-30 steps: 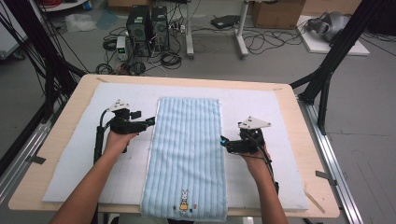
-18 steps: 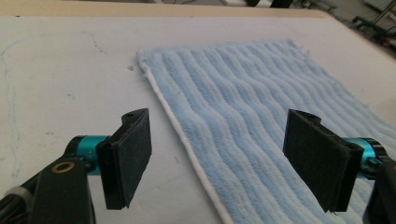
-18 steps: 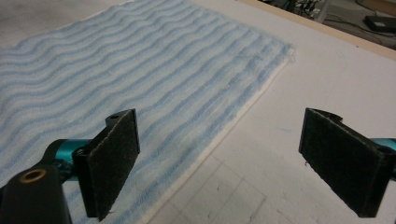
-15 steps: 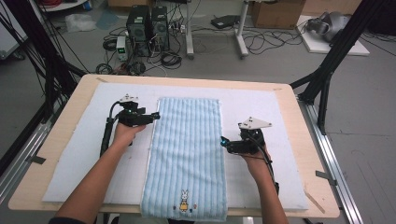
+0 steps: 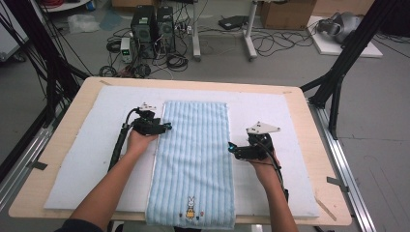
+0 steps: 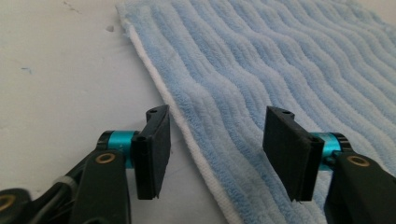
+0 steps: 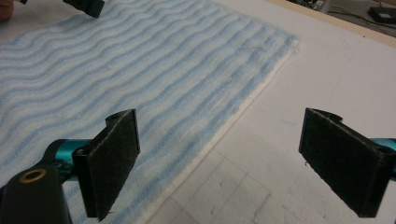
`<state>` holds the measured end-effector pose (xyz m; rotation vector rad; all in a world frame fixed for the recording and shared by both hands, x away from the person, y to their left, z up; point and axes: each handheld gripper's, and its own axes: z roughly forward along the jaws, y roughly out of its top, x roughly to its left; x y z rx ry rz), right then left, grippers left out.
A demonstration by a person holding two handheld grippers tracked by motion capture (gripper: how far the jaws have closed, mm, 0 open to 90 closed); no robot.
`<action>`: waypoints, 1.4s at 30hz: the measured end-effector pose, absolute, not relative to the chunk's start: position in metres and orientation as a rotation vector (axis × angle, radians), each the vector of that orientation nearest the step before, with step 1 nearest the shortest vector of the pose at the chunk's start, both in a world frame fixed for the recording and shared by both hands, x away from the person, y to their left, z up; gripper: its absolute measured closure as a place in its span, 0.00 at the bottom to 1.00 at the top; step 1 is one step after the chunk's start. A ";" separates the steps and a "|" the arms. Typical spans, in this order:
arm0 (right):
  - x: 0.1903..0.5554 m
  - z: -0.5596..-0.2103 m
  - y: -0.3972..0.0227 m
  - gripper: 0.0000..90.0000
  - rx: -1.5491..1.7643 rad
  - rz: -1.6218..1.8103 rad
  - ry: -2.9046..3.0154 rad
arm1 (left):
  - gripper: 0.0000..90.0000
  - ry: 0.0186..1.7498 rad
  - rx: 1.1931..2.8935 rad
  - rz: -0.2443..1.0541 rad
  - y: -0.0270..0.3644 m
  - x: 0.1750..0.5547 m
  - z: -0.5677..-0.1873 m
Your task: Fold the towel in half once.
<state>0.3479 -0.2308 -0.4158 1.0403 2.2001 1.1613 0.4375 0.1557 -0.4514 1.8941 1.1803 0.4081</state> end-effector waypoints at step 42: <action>0.412 -0.427 -0.210 0.28 1.241 1.122 2.228 | 0.94 1.103 1.793 0.282 0.161 0.431 -0.452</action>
